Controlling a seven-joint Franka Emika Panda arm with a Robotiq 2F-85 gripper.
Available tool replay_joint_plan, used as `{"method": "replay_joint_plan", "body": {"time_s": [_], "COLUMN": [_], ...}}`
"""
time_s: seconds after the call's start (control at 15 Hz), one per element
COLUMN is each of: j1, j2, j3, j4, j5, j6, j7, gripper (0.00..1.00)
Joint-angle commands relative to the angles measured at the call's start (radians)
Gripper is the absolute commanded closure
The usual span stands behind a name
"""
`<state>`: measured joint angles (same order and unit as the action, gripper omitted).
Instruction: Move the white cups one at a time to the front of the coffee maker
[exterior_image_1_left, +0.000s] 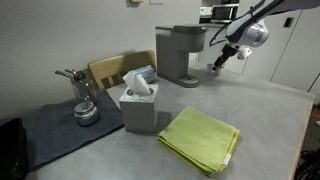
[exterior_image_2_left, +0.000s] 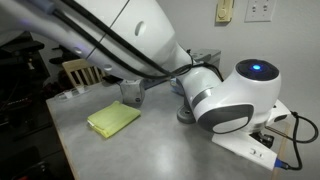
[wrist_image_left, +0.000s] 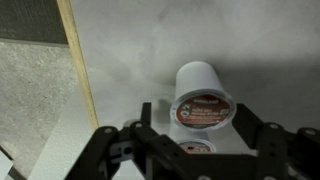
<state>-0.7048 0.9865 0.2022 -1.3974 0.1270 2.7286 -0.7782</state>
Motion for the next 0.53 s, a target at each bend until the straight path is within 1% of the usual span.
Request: {"method": "replay_joint_plan", "body": {"time_s": [0.0, 0.07, 0.27, 0.47], "j1": [-0.014, -0.014, -0.013, -0.013], "j2": [0.021, 0.021, 0.021, 0.021], "j3": [0.014, 0.014, 0.015, 0.014], "j4": [0.035, 0.036, 0.037, 0.038], "j5": [0.005, 0.006, 0.006, 0.006], "j6": [-0.032, -0.032, -0.034, -0.036], "j7": [-0.028, -0.029, -0.029, -0.030], "gripper": [0.23, 0.27, 0.30, 0.36]}}
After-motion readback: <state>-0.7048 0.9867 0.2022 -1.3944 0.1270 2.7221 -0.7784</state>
